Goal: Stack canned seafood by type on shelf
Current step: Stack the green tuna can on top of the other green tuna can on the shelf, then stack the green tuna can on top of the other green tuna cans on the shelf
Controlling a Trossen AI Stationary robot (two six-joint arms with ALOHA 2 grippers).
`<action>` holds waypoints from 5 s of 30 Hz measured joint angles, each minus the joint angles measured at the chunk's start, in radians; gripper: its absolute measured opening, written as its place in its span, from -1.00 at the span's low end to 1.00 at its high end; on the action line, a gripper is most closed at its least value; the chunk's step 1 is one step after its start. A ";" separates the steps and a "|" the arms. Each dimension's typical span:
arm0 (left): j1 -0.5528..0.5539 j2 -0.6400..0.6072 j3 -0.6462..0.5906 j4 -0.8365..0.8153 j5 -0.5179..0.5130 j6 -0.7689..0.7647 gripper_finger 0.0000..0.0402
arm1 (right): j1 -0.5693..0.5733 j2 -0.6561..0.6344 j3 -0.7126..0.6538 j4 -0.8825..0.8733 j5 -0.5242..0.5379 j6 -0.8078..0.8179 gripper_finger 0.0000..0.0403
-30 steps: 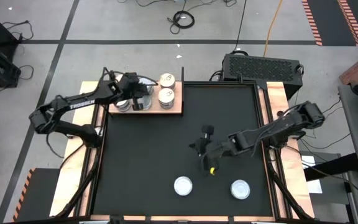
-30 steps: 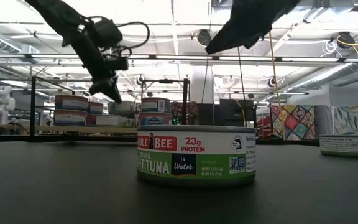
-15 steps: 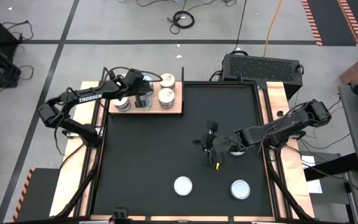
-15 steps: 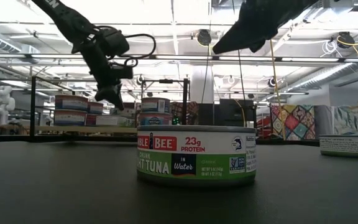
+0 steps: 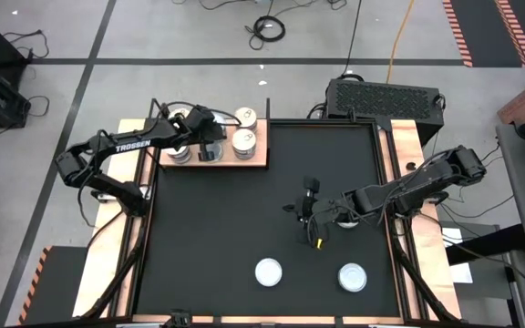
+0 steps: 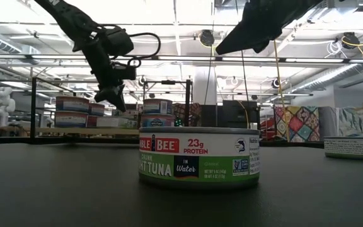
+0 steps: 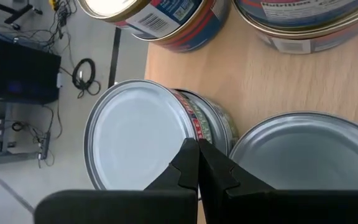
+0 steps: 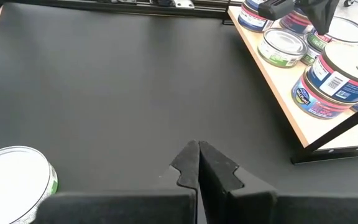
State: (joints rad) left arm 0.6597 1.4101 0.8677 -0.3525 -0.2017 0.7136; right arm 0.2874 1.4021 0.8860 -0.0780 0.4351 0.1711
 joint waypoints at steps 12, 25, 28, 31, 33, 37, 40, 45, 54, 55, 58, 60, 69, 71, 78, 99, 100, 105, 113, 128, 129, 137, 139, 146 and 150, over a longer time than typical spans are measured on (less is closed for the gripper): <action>-0.014 -0.005 0.017 -0.024 -0.017 0.000 -0.90 | 0.000 0.000 0.000 -0.001 0.000 0.000 -1.00; -0.062 -0.017 0.120 -0.153 -0.061 -0.054 -0.66 | 0.000 0.000 0.000 -0.001 0.000 0.000 -1.00; -0.103 -0.051 0.153 -0.220 0.010 -0.080 -0.66 | 0.000 0.000 0.000 -0.001 0.000 0.000 -1.00; -0.193 -0.103 0.163 -0.294 0.113 -0.114 -0.66 | 0.000 0.000 0.000 -0.001 0.000 0.000 -1.00; -0.290 -0.143 0.153 -0.293 0.158 -0.150 -0.66 | 0.000 0.000 0.000 -0.002 0.000 0.000 -1.00; -0.576 -0.168 0.114 -0.261 0.151 -0.237 -0.66 | 0.000 0.000 0.000 0.000 0.003 -0.001 -1.00; -0.807 -0.156 0.064 -0.122 0.049 -0.288 -0.66 | 0.000 0.000 0.000 0.005 0.004 -0.001 -1.00; -1.069 -0.063 0.024 0.147 -0.013 -0.313 -0.66 | 0.001 0.000 0.000 0.065 0.003 0.025 -1.00; -1.187 0.217 0.036 0.512 -0.013 -0.211 -0.66 | 0.070 0.002 0.001 0.104 -0.100 0.106 -1.00; -1.187 0.250 0.046 0.533 -0.013 -0.183 -0.65 | 0.082 0.002 0.001 0.104 -0.100 0.108 -1.00; -1.186 0.337 0.104 0.564 -0.012 -0.150 -0.59 | 0.117 0.002 0.001 0.106 -0.099 0.109 -1.00; -1.186 0.386 0.148 0.545 0.009 -0.155 -0.51 | 0.134 0.003 0.001 0.111 -0.099 0.107 -1.00; -1.203 0.487 0.267 0.358 0.029 -0.126 -0.02 | 0.144 0.003 0.023 0.100 -0.097 0.087 -1.00; -1.217 0.471 0.275 0.301 0.043 -0.101 0.04 | 0.146 0.003 0.023 0.092 -0.097 0.087 -1.00; -1.227 0.491 0.297 0.226 0.049 -0.087 0.08 | 0.146 0.003 0.023 0.093 -0.093 0.104 -1.00; -1.214 0.545 0.297 0.242 -0.024 -0.072 -0.58 | 0.146 0.004 0.023 0.096 -0.088 0.135 -1.00; -1.215 0.545 0.297 0.242 -0.036 -0.071 -0.67 | 0.146 0.004 0.023 0.096 -0.088 0.135 -1.00; -1.212 0.542 0.298 0.238 -0.089 -0.079 -0.96 | 0.146 0.004 0.023 0.096 -0.089 0.135 -1.00; -1.214 0.493 0.296 0.217 -0.159 -0.121 -0.99 | 0.146 0.004 0.023 0.094 -0.089 0.135 -1.00; -1.155 0.169 0.206 -0.009 -0.419 -0.308 -1.00 | 0.146 0.004 0.023 0.083 -0.090 0.154 -1.00; -1.147 0.136 0.178 -0.012 -0.429 -0.322 -1.00 | 0.146 0.004 0.023 0.079 -0.090 0.158 -1.00; -1.039 -0.153 -0.028 -0.131 -0.524 -0.396 -1.00 | 0.146 0.004 0.023 0.074 -0.090 0.158 -1.00; -0.988 -0.219 -0.061 -0.165 -0.532 -0.393 -1.00 | 0.146 0.004 0.023 0.075 -0.089 0.158 -1.00; -0.727 -0.364 -0.138 -0.209 -0.451 -0.281 -1.00 | 0.146 0.004 0.023 0.074 -0.068 0.158 -1.00; -0.560 -0.367 -0.142 -0.219 -0.350 -0.198 -1.00 | 0.146 0.004 0.023 0.074 -0.067 0.158 -1.00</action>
State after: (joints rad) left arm 0.0996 1.0429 0.7254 -0.5714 -0.5521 0.5154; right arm 0.4335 1.4059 0.9085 -0.0040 0.3677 0.3290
